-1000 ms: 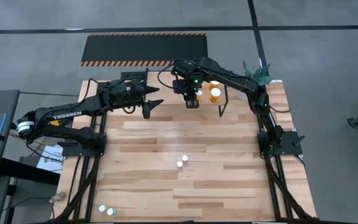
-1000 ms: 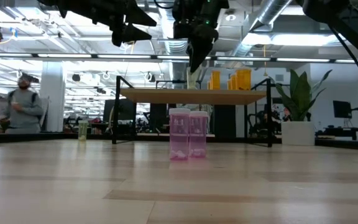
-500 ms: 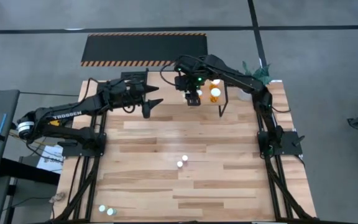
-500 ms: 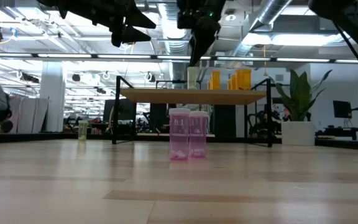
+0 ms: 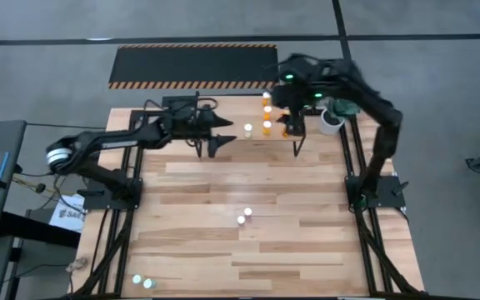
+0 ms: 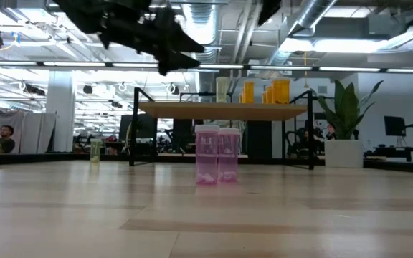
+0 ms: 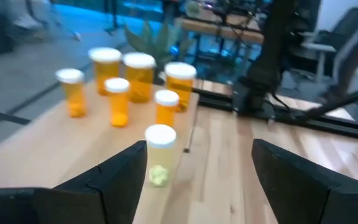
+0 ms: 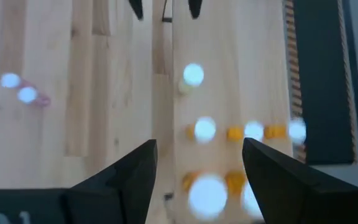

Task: Pick and place medicine bottles onto shelf by color
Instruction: Put the right small yellow pill bottle on the shelf

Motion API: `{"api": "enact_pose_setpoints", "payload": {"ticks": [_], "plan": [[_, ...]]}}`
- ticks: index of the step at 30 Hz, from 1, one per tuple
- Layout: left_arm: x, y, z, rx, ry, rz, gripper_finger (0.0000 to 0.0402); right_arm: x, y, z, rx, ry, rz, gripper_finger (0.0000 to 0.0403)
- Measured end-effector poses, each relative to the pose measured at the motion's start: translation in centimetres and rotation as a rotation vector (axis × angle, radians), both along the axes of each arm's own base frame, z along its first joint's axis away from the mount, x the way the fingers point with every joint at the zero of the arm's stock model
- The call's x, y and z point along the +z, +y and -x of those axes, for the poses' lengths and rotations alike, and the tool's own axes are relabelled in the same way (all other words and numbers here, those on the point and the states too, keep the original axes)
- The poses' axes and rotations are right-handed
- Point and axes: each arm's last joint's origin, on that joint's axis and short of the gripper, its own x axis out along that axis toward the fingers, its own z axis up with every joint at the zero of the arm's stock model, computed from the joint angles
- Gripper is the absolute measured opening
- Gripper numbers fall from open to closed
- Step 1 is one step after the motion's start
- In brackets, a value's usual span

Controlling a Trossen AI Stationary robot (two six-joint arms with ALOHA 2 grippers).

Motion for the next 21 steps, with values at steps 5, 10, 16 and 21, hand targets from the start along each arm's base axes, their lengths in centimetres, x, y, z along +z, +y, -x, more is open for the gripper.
{"api": "enact_pose_setpoints", "payload": {"ticks": [5, 10, 16, 21], "plan": [[-0.5, 1.0, -2.8, -0.122, 0.024, 0.032, 0.0214, 2.7, 1.4, 4.3, -0.093, -0.11, -0.017, 0.0236], [-0.5, 0.7, -3.6, -0.223, 0.021, 0.038, 0.0122, 3.9, 2.7, 7.8, -0.113, -0.163, -0.004, 0.0202], [-1.2, 0.3, -4.0, -0.244, 0.052, -0.015, 0.001, 3.9, 3.3, 10.5, -0.164, -0.179, -0.015, 0.0143], [-3.9, 0.6, -5.4, -0.246, 0.107, 0.024, 0.0001, 3.3, 3.2, 11.3, -0.181, -0.161, -0.016, 0.0099]]}}
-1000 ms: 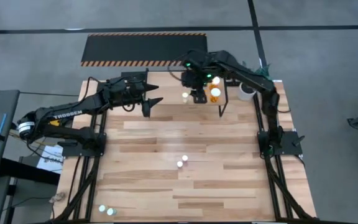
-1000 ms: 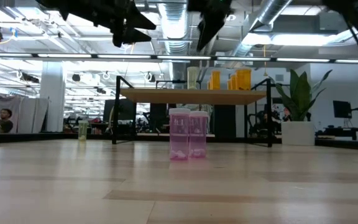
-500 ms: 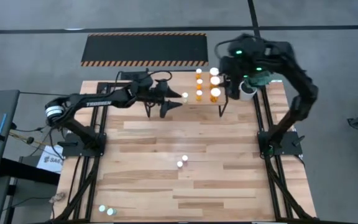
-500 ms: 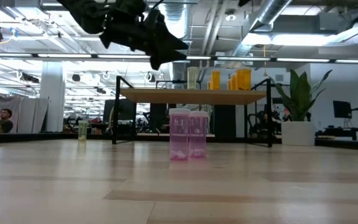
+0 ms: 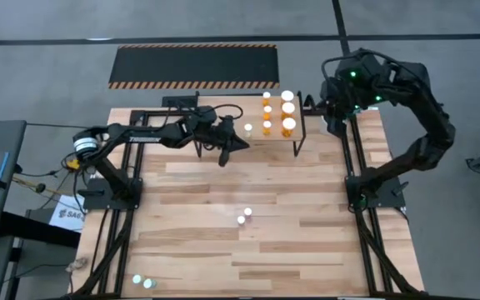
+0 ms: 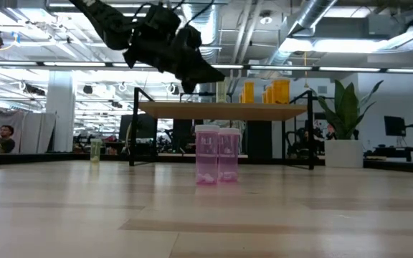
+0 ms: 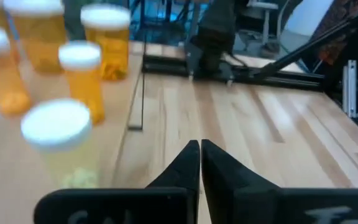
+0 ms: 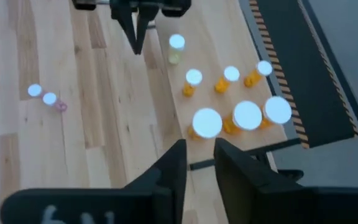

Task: Pick and place medicine bottles onto shelf by color
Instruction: Put the right small yellow pill bottle on the shelf

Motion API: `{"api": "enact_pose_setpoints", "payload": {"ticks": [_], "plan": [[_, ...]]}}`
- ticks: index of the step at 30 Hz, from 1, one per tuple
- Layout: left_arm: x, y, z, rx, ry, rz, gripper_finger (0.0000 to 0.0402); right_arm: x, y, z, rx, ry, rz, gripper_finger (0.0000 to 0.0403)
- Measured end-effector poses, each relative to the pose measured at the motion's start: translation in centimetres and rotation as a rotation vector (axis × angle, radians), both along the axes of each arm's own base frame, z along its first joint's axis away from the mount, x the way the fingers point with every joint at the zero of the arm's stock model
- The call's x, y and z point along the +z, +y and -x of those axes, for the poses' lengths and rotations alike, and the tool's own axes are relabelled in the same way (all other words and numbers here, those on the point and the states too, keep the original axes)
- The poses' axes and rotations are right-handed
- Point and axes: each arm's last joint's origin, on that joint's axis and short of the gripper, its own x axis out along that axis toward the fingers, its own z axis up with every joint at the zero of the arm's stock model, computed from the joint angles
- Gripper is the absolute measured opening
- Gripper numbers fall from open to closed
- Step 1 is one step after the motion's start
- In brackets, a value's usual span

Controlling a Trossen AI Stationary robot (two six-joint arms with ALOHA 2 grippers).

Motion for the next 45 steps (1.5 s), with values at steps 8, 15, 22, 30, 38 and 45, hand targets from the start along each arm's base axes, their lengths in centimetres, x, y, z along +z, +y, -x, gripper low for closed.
{"api": "enact_pose_setpoints", "payload": {"ticks": [8, 15, 22, 30, 38, 45], "plan": [[-0.2, 0.5, -0.3, 0.155, 0.012, -0.097, 0.0, -0.8, -0.3, -0.4, 0.022, 0.037, 0.007, 0.0066], [-0.3, 0.3, -0.3, 0.144, 0.02, -0.113, 0.0, -1.3, -0.7, -0.9, 0.025, 0.05, 0.008, 0.0065], [-1.5, 0.7, -1.5, 0.168, 0.013, -0.1, 0.0, -1.2, -1.0, -1.4, 0.037, 0.028, 0.033, 0.0065], [-1.2, 1.2, -1.5, 0.21, 0.018, -0.151, 0.0, -1.2, -1.1, -1.3, 0.029, 0.029, 0.033, 0.0065], [-1.2, 2.7, -0.8, 0.267, 0.021, -0.171, 0.0, -1.2, -1.1, -1.3, 0.029, 0.028, 0.033, 0.0065], [-0.9, 4.1, -0.3, 0.305, -0.005, -0.21, 0.0, -1.0, -1.2, -1.5, 0.029, 0.01, 0.042, 0.0065]]}}
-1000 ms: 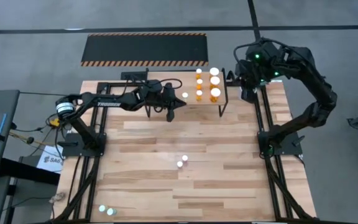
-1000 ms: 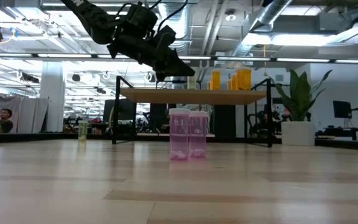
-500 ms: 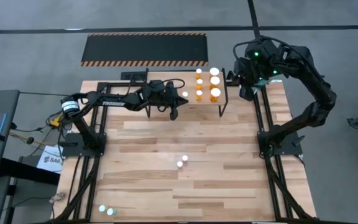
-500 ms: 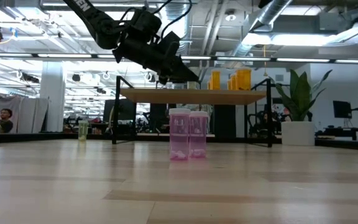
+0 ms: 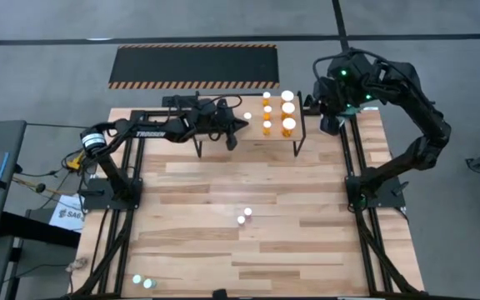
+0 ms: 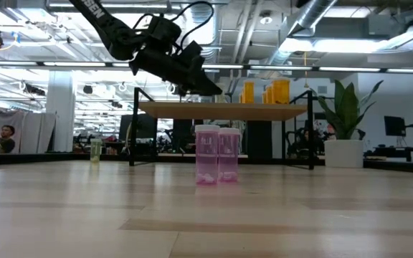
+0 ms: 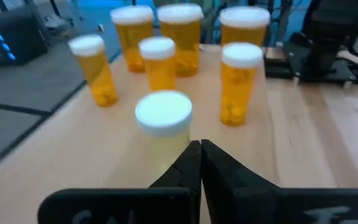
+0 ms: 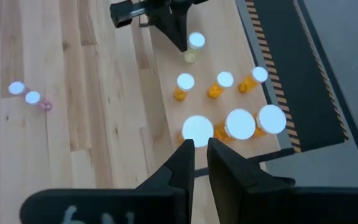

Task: Pick and place medicine bottles onto shelf by color
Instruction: Put the right small yellow pill bottle on the shelf

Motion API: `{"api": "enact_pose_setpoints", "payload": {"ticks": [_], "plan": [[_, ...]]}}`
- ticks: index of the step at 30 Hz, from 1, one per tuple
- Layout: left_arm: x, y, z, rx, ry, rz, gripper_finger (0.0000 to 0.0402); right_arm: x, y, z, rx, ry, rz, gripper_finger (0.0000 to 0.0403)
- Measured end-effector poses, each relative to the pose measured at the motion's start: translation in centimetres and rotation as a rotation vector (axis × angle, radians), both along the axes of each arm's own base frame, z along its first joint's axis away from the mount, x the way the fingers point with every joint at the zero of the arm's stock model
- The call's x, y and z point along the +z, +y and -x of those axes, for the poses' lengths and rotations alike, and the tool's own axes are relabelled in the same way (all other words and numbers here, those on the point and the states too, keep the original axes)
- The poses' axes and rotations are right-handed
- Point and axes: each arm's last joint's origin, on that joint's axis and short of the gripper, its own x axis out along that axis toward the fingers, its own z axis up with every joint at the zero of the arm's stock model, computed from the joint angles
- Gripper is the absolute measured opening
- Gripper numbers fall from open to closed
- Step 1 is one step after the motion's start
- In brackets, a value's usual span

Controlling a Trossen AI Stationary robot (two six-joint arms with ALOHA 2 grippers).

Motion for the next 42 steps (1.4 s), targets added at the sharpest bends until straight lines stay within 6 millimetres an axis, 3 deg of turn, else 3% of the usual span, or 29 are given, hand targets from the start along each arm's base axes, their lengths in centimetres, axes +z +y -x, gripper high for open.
{"api": "enact_pose_setpoints", "payload": {"ticks": [12, 18, 26, 31, 42], "plan": [[0.5, 2.3, 1.2, 0.082, -0.044, -0.018, 0.0, 0.2, -0.1, -0.2, 0.0, -0.025, 0.013, 0.0065], [0.3, 1.9, 1.0, -0.01, -0.04, 0.017, 0.0, 0.2, -0.1, -0.2, -0.012, -0.031, 0.004, 0.0065], [0.1, 2.2, 1.3, 0.013, -0.007, -0.017, 0.0, 0.2, -0.1, -0.2, -0.033, -0.046, -0.009, 0.0065], [-0.9, 3.5, -0.1, -0.063, 0.018, 0.028, 0.0, 0.5, -0.2, -0.4, -0.032, -0.075, 0.005, 0.0065], [0.6, 4.5, -0.6, -0.059, 0.017, -0.038, 0.0, 0.4, -0.2, -0.4, -0.046, -0.072, -0.01, 0.0065]]}}
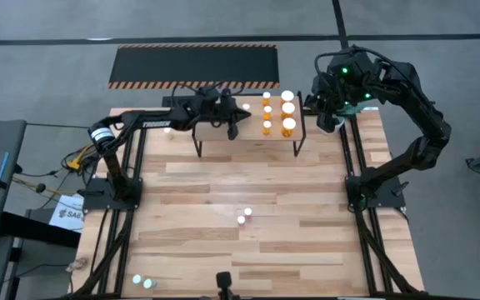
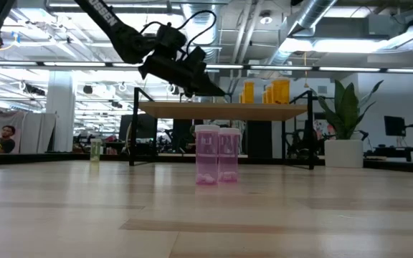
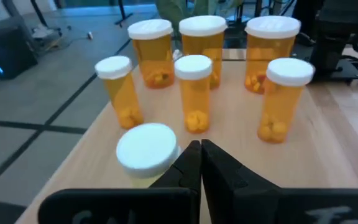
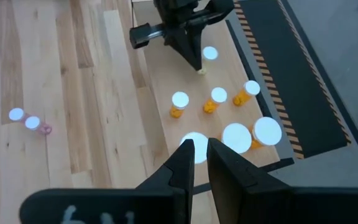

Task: Pick and place medicine bottles onto shelf by color
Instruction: Put the right small yellow pill bottle on the shelf

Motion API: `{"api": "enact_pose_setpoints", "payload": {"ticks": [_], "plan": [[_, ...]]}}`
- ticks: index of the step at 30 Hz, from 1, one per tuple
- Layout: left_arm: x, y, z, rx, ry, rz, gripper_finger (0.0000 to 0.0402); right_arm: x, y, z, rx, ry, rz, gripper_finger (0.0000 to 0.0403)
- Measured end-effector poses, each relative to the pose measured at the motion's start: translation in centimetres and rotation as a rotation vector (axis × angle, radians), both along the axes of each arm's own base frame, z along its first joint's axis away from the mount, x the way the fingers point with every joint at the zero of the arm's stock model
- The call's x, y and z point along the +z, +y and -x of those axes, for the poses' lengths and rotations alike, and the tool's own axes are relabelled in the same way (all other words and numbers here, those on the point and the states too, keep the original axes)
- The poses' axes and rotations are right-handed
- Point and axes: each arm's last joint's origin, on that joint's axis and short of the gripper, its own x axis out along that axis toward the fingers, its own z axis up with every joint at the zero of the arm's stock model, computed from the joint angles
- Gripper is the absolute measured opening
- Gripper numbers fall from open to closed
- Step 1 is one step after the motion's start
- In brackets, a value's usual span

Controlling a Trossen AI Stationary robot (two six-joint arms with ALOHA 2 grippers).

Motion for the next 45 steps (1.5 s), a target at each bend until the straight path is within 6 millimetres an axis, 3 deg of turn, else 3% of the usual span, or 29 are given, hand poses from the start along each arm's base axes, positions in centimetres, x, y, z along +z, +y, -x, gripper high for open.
{"api": "enact_pose_setpoints", "payload": {"ticks": [17, 24, 45], "plan": [[-0.2, 2.4, 1.7, 0.028, 0.015, -0.051, 0.0, 0.1, -0.1, -0.1, 0.002, -0.016, 0.01, 0.0065], [0.3, 1.9, 2.0, -0.004, 0.023, 0.031, 0.0, 0.1, -0.1, -0.1, 0.002, -0.017, 0.011, 0.0065], [0.2, 2.0, 2.3, 0.129, 0.096, -0.032, 0.0, 0.1, -0.1, -0.1, -0.016, -0.025, -0.005, 0.0065]]}}
